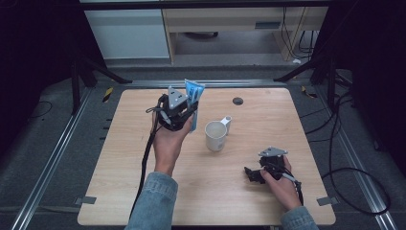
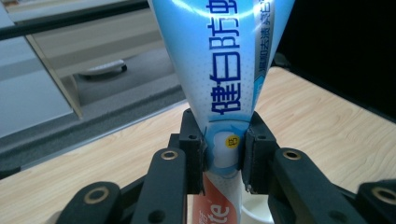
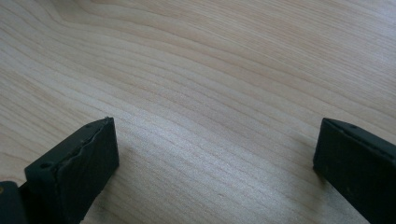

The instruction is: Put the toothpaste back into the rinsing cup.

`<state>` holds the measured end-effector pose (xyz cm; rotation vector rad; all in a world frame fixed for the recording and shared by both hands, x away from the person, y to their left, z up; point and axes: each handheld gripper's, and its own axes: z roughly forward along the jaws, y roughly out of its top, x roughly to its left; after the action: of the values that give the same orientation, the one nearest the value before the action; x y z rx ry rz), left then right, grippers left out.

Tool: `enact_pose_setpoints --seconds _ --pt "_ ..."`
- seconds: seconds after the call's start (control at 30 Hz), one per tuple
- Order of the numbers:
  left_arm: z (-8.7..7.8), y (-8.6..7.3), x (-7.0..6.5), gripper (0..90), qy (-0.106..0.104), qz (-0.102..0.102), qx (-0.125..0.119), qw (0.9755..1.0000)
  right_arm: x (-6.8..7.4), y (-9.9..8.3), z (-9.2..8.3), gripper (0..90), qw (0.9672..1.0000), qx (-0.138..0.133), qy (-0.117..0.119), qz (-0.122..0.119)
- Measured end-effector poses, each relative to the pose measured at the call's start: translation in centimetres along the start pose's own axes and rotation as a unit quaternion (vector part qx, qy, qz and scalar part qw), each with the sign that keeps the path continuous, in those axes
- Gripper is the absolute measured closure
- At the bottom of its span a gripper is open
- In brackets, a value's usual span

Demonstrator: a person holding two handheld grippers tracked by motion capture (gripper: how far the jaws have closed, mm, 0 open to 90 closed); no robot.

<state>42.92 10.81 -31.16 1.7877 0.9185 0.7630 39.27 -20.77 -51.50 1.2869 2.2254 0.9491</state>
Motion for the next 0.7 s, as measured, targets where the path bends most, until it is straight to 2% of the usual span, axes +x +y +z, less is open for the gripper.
enact_pose_setpoints --seconds 0.03,0.13,0.2,0.33,0.37,0.47,0.5,0.7 --pt "0.05 0.01 -0.14 72.9 -0.001 -0.003 -0.005 1.0000 -0.07 -0.02 0.00 0.4 1.0000 0.002 -0.001 -0.006" --pt "0.09 0.14 -0.41 72.9 -0.001 -0.009 -0.016 0.9998 0.00 0.00 0.00 0.4 1.0000 0.000 0.000 0.000" --pt "0.08 0.17 -0.47 72.9 -0.001 -0.013 -0.020 0.9997 -0.05 -0.02 -0.01 0.4 1.0000 0.002 0.000 -0.004" --pt "0.13 0.19 -0.70 72.9 0.001 -0.010 -0.023 0.9997 0.01 -0.01 0.00 0.4 1.0000 0.000 0.000 0.001" --pt "0.17 0.21 -0.72 72.9 0.003 -0.004 -0.028 0.9996 0.01 -0.01 0.00 0.4 1.0000 0.000 0.000 0.001" --pt "0.18 0.14 -0.82 72.9 0.001 -0.013 -0.031 0.9994 -0.07 -0.02 0.00 0.4 1.0000 0.002 0.000 -0.006" --pt "0.21 0.15 -0.78 72.9 0.000 -0.015 -0.032 0.9994 -0.01 0.00 0.00 0.4 1.0000 0.000 0.000 0.000" --pt "0.36 0.24 -0.85 72.9 0.002 -0.019 -0.044 0.9988 -0.06 0.01 0.02 0.4 1.0000 0.000 0.001 -0.002"
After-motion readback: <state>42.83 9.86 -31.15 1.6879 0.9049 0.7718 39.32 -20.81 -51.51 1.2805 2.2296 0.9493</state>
